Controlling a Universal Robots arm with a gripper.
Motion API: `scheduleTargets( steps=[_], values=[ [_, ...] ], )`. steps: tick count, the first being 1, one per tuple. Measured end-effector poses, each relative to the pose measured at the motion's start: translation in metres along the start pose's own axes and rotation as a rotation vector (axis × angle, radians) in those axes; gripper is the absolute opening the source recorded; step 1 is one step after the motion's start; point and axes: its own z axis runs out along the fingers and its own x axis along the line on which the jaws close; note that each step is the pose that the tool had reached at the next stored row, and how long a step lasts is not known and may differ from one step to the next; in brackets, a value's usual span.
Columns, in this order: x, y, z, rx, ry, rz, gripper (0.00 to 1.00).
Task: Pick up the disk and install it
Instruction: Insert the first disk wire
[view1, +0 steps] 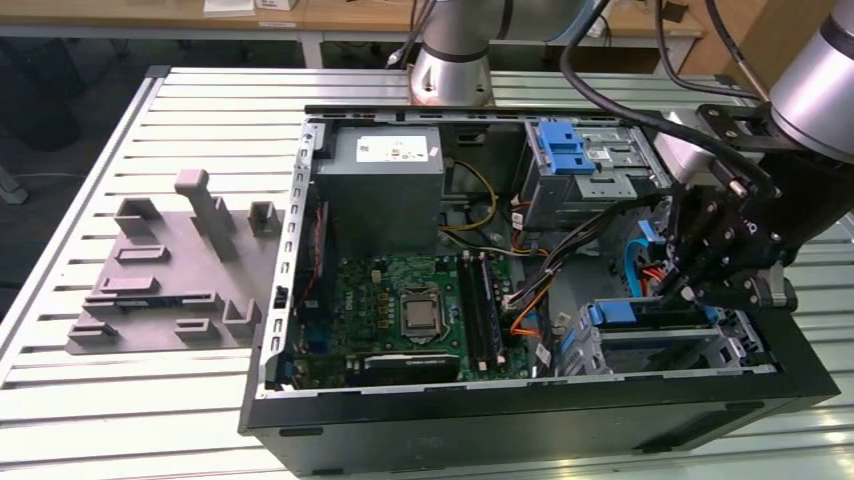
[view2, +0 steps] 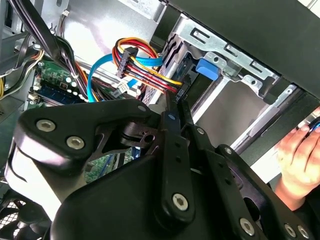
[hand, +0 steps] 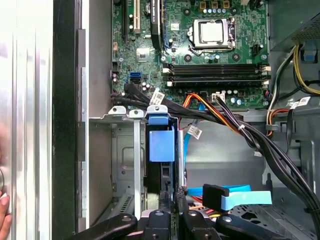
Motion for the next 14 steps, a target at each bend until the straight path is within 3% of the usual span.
scheduleTargets(
  steps=[7, 14],
  values=[
    [-0.0001, -0.0002, 0.0022, -0.0072, 0.0002, 0.000, 0.16],
    [-0.0001, -0.0005, 0.0023, -0.0078, 0.0000, 0.000, 0.16]
  ],
)
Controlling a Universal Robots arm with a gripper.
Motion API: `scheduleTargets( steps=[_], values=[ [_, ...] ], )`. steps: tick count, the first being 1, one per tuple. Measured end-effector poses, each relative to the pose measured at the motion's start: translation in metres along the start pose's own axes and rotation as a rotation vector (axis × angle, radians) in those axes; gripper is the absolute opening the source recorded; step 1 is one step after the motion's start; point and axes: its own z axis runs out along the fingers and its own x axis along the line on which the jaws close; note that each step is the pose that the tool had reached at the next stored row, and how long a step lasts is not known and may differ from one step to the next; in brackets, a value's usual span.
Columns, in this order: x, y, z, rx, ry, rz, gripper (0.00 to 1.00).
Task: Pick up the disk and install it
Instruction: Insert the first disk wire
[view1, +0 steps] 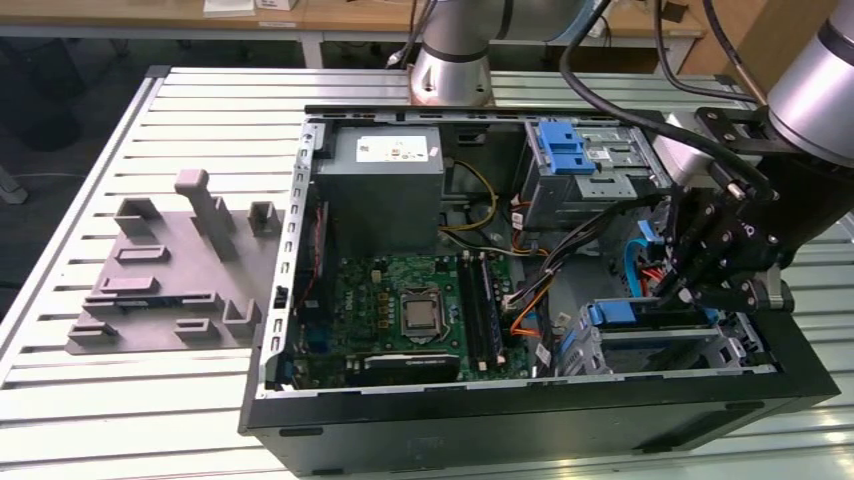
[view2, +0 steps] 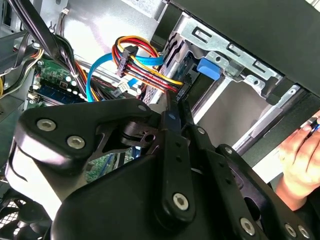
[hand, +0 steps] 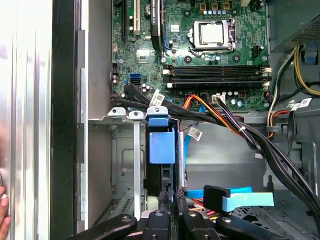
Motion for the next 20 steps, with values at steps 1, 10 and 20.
scheduleTargets(
  steps=[1, 10, 20],
  values=[
    [0.0000, -0.0001, 0.0000, 0.0000, -0.0001, 0.000, 0.16],
    [0.0000, -0.0015, -0.0026, -0.0041, 0.0002, 0.000, 0.24],
    [-0.0002, -0.0105, -0.0073, -0.0277, 0.0011, -0.001, 0.11]
  ],
)
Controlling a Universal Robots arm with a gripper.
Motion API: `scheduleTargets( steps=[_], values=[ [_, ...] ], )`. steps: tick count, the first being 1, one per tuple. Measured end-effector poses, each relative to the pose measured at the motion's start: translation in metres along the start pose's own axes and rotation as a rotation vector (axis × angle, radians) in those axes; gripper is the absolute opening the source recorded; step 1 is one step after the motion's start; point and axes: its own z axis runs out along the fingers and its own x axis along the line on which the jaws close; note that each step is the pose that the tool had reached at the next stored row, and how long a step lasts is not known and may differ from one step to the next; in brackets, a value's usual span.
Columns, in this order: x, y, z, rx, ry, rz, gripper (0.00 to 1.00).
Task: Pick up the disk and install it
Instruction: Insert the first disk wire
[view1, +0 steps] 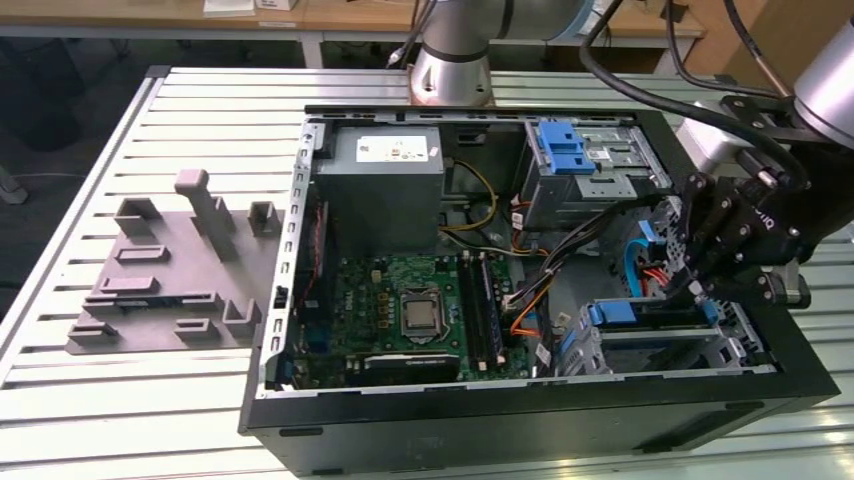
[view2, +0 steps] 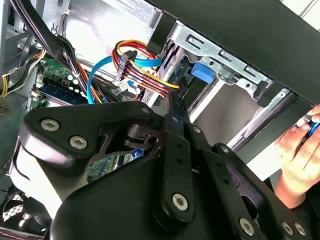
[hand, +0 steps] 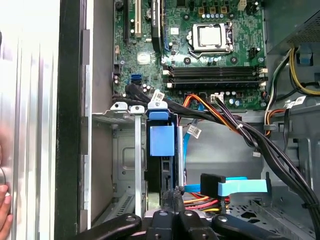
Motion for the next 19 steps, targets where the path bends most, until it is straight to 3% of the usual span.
scheduleTargets(
  steps=[4, 13, 19],
  values=[
    [0.0000, -0.0001, 0.0000, 0.0010, 0.0000, 0.000, 0.11],
    [-0.0001, 0.0004, 0.0007, 0.0296, -0.0012, 0.001, 0.11],
    [-0.0001, 0.0002, 0.0043, 0.0309, -0.0014, 0.001, 0.11]
  ],
)
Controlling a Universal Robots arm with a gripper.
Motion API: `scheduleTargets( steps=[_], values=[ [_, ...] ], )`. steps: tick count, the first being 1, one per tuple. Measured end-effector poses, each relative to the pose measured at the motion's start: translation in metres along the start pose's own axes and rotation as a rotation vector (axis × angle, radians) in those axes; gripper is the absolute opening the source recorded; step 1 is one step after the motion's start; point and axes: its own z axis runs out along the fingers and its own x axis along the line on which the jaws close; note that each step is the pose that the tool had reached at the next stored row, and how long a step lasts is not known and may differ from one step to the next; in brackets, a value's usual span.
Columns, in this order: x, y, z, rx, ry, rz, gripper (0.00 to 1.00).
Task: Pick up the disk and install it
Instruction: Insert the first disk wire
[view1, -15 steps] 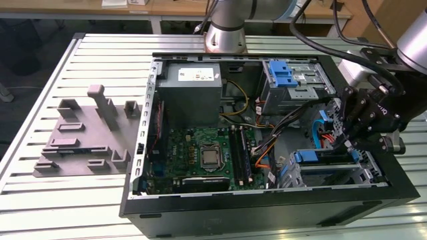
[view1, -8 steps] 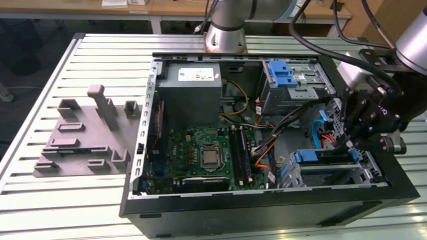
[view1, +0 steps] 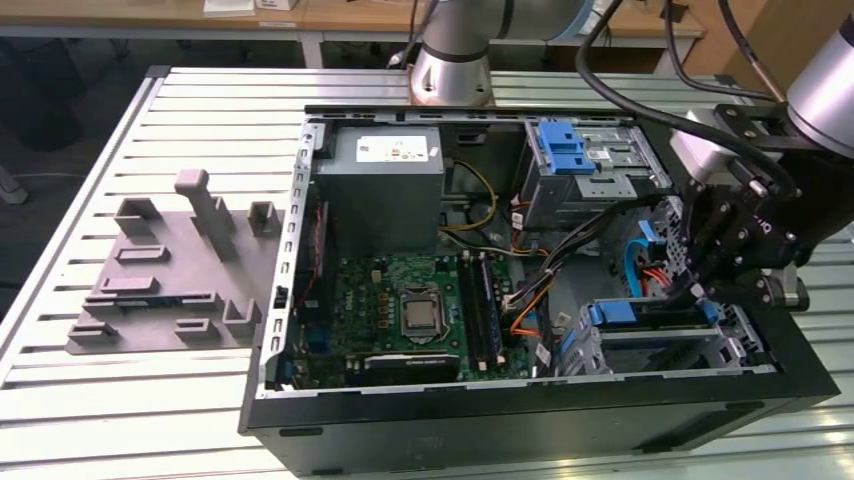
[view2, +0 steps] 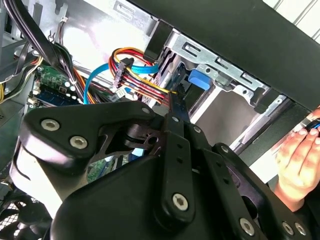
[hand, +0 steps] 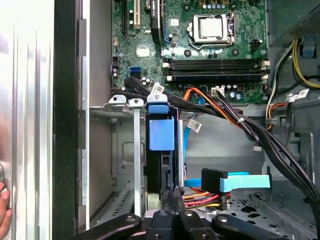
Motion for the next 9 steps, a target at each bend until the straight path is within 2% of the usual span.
scheduleTargets(
  steps=[5, 9],
  values=[
    [0.0000, 0.0000, 0.0006, 0.0000, 0.0002, 0.000, 0.11],
    [0.0002, 0.0007, -0.0059, 0.0000, 0.0002, -0.001, 0.11]
  ],
)
